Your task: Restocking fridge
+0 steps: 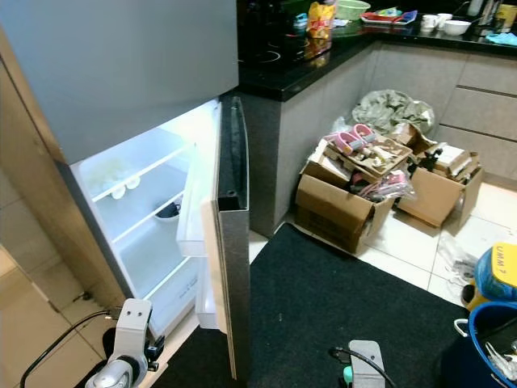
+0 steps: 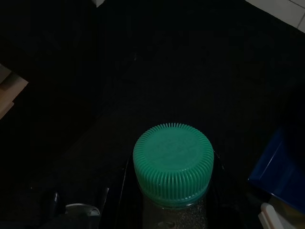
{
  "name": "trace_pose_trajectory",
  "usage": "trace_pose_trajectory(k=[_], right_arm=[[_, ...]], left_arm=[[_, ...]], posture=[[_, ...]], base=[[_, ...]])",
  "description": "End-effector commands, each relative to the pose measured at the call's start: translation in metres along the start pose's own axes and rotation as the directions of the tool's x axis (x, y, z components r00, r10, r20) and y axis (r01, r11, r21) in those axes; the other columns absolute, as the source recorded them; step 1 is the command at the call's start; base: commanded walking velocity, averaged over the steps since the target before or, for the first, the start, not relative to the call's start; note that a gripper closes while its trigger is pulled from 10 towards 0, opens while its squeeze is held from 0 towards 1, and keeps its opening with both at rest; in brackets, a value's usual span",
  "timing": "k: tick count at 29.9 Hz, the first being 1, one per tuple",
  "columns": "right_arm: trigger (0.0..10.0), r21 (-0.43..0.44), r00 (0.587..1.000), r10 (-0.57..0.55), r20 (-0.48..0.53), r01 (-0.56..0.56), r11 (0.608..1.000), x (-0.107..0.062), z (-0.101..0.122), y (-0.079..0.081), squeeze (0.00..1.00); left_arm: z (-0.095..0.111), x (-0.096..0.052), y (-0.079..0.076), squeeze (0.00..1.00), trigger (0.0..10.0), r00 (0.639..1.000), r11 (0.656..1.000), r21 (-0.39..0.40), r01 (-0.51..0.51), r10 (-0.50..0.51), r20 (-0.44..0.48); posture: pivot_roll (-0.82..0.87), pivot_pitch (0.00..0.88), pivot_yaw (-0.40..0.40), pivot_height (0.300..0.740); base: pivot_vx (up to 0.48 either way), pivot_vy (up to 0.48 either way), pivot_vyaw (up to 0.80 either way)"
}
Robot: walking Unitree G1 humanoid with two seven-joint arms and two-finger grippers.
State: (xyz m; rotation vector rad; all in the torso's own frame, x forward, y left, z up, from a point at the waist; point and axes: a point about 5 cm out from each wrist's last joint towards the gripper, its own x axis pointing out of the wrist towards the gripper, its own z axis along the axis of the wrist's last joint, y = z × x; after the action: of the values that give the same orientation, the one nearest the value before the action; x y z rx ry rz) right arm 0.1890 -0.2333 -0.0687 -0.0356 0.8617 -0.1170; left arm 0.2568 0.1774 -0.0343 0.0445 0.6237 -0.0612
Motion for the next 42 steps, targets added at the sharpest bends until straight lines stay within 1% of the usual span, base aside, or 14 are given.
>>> trace_pose_trajectory(k=[1, 14, 18, 22, 25, 26, 27, 31, 34, 35, 36, 39, 40, 42], right_arm=[[10.0, 0.007, 1.0, 0.002, 0.006, -0.002, 1.0, 0.0, 0.002, 0.001, 0.0], [10.0, 0.019, 0.997, 0.048, 0.062, -0.049, 0.999, 0.002, 0.011, 0.008, 0.0], [10.0, -0.012, 0.983, 0.165, 0.074, -0.165, 0.986, 0.002, 0.017, 0.016, 0.0], [10.0, -0.07, 0.925, 0.368, 0.094, -0.363, 0.929, -0.001, 0.028, 0.028, 0.0], [10.0, -0.1, 0.89, 0.444, 0.105, -0.435, 0.895, -0.003, 0.036, 0.034, 0.0], [10.0, -0.131, 0.846, 0.519, 0.124, -0.504, 0.854, -0.006, 0.046, 0.042, 0.0], [10.0, -0.131, 0.846, 0.519, 0.124, -0.504, 0.854, -0.006, 0.046, 0.042, 0.0], [10.0, -0.143, 0.762, 0.635, 0.13, -0.619, 0.772, -0.011, 0.059, 0.057, 0.0], [10.0, -0.142, 0.637, 0.766, 0.084, -0.753, 0.642, -0.022, 0.069, 0.077, 0.0], [10.0, -0.142, 0.637, 0.766, 0.084, -0.753, 0.642, -0.022, 0.069, 0.077, 0.0], [10.0, -0.141, 0.588, 0.805, 0.078, -0.793, 0.592, -0.027, 0.075, 0.084, 0.0], [10.0, -0.129, 0.483, 0.872, 0.077, -0.862, 0.489, -0.037, 0.088, 0.099, 0.0], [10.0, -0.127, 0.453, 0.888, 0.08, -0.879, 0.46, -0.04, 0.093, 0.104, 0.0], [10.0, -0.127, 0.433, 0.898, 0.081, -0.889, 0.44, -0.042, 0.096, 0.107, 0.0]], left_arm=[[-0.007, -0.003, 0.005, 0.0, 10.0, 1.0, 1.0, -0.011, -0.012, 0.012, -0.014], [-0.006, -0.003, -0.001, 0.0, 10.0, 0.999, 0.997, 0.064, 0.041, -0.042, 0.002], [-0.004, -0.003, -0.001, 0.0, 10.0, 0.999, 0.997, 0.069, 0.046, -0.047, 0.012], [-0.002, -0.002, -0.001, 0.0, 10.0, 0.998, 0.994, 0.097, 0.058, -0.06, 0.018], [-0.001, -0.002, -0.001, 0.0, 10.0, 0.998, 0.993, 0.099, 0.06, -0.062, 0.019], [-0.001, -0.002, -0.001, 0.0, 10.0, 0.998, 0.993, 0.108, 0.055, -0.058, 0.021], [-0.001, -0.002, -0.001, 0.0, 10.0, 0.998, 0.993, 0.108, 0.055, -0.058, 0.021], [-0.002, -0.003, 0.002, 0.0, 10.0, 0.999, 0.992, 0.122, 0.038, -0.04, 0.016], [-0.004, -0.003, 0.005, 0.0, 10.0, 1.0, 0.993, 0.12, 0.024, -0.025, 0.006], [-0.004, -0.003, 0.005, 0.0, 10.0, 1.0, 0.993, 0.12, 0.024, -0.025, 0.006], [-0.005, -0.004, 0.005, 0.0, 10.0, 1.0, 0.993, 0.117, 0.023, -0.024, 0.006], [-0.006, -0.004, 0.005, 0.0, 10.0, 1.0, 0.994, 0.111, 0.021, -0.022, 0.004], [-0.007, -0.004, 0.005, 0.0, 10.0, 1.0, 0.994, 0.11, 0.021, -0.022, 0.005], [-0.007, -0.004, 0.005, 0.0, 10.0, 1.0, 0.994, 0.11, 0.022, -0.023, 0.006]], posture=[[-0.13, 0.026, 0.017, 0.74], [-0.13, 0.027, 0.024, 0.74], [-0.12, 0.025, 0.026, 0.74], [-0.13, 0.02, 0.032, 0.74], [-0.13, 0.017, 0.034, 0.74], [-0.13, 0.014, 0.036, 0.74], [-0.13, 0.014, 0.036, 0.74], [-0.13, 0.011, 0.036, 0.74], [-0.13, 0.008, 0.029, 0.74], [-0.13, 0.008, 0.029, 0.74], [-0.13, 0.008, 0.027, 0.74], [-0.12, 0.007, 0.023, 0.74], [-0.12, 0.008, 0.02, 0.74], [-0.12, 0.008, 0.02, 0.74]], base=[[0.0, 0.0, 0.0], [0.0, 0.148, 0.0], [0.0, 0.0, 0.0], [0.0, 0.0, 0.0], [0.0, 0.0, 0.0], [0.0, 0.0, 0.0], [0.0, 0.0, 0.0], [0.0, 0.0, 0.0], [0.0, 0.0, 0.0], [0.0, 0.0, 0.0], [0.0, 0.0, 0.0], [0.0, 0.0, 0.0], [0.0, 0.0, 0.0], [0.0, 0.0, 0.0]])
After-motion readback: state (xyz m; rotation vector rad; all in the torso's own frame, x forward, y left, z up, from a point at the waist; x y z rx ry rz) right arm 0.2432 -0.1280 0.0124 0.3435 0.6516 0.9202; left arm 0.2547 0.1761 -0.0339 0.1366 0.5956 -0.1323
